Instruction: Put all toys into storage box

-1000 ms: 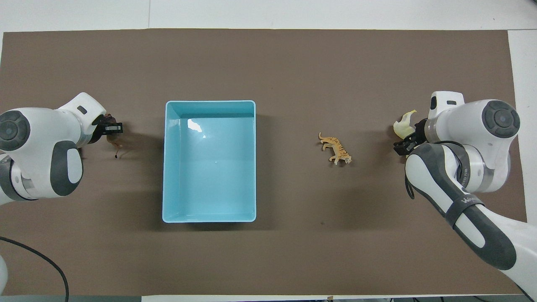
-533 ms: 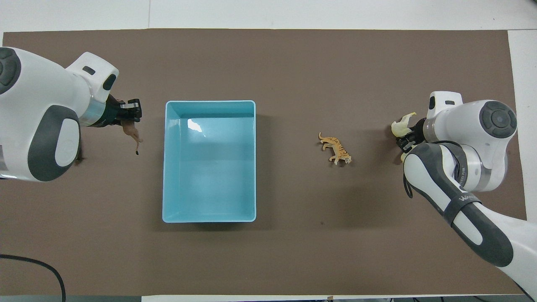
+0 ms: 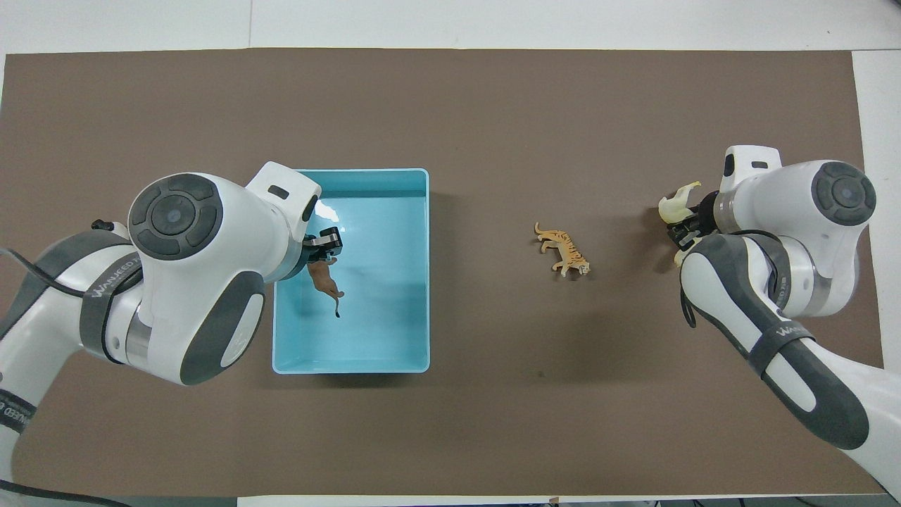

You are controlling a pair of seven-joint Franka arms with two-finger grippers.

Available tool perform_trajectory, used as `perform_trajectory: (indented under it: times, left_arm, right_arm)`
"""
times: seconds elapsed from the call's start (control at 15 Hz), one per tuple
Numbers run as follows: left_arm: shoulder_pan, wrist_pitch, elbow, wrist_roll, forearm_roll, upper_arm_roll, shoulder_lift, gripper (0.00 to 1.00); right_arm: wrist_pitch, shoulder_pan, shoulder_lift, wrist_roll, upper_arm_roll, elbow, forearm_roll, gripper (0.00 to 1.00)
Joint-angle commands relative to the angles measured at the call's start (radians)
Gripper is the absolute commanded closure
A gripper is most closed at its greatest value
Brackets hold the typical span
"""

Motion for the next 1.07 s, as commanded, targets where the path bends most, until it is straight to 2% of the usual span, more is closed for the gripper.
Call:
perform_trajectory:
  times: [0.0,0.13,0.27,0.33,0.47,0.6,0.8,1.0]
  left_arm:
    - [0.01,-0.043,0.014,0.003,0.006,0.022,-0.045,0.0]
    - [0.065,-0.067,0.04,0.049,0.046,0.025,-0.045,0.0]
    - [0.186,-0.045,0.04,0.222,0.097,0.025,-0.042,0.0]
    - [0.272,-0.004,0.031,0.358,0.097,0.025,-0.039,0.0]
    - [0.418,0.129,0.008,0.611,0.097,0.023,-0.025,0.0]
    - [0.514,0.229,-0.001,0.78,0.097,0.023,0.022,0.0]
    - [0.582,0.415,0.0,0.876,0.097,0.025,0.125,0.0]
    - [0.63,0.519,-0.024,0.898,0.099,0.025,0.174,0.0]
  right_arm:
    - [-0.189,0.0,-0.087,0.098,0.009,0.091,0.003,1.0]
    - [-0.368,0.072,-0.102,0.243,0.013,0.214,0.004,1.0]
    - [-0.546,0.205,-0.082,0.516,0.013,0.379,-0.011,1.0]
    - [-0.589,0.298,-0.052,0.672,0.013,0.453,-0.046,1.0]
    - [-0.601,0.432,-0.033,0.895,0.013,0.507,-0.046,1.0]
    - [-0.601,0.555,0.002,1.017,0.013,0.555,-0.045,1.0]
    - [-0.598,0.684,0.162,1.155,0.004,0.693,-0.062,1.0]
    - [-0.595,0.772,0.42,1.266,-0.007,0.932,-0.129,1.0]
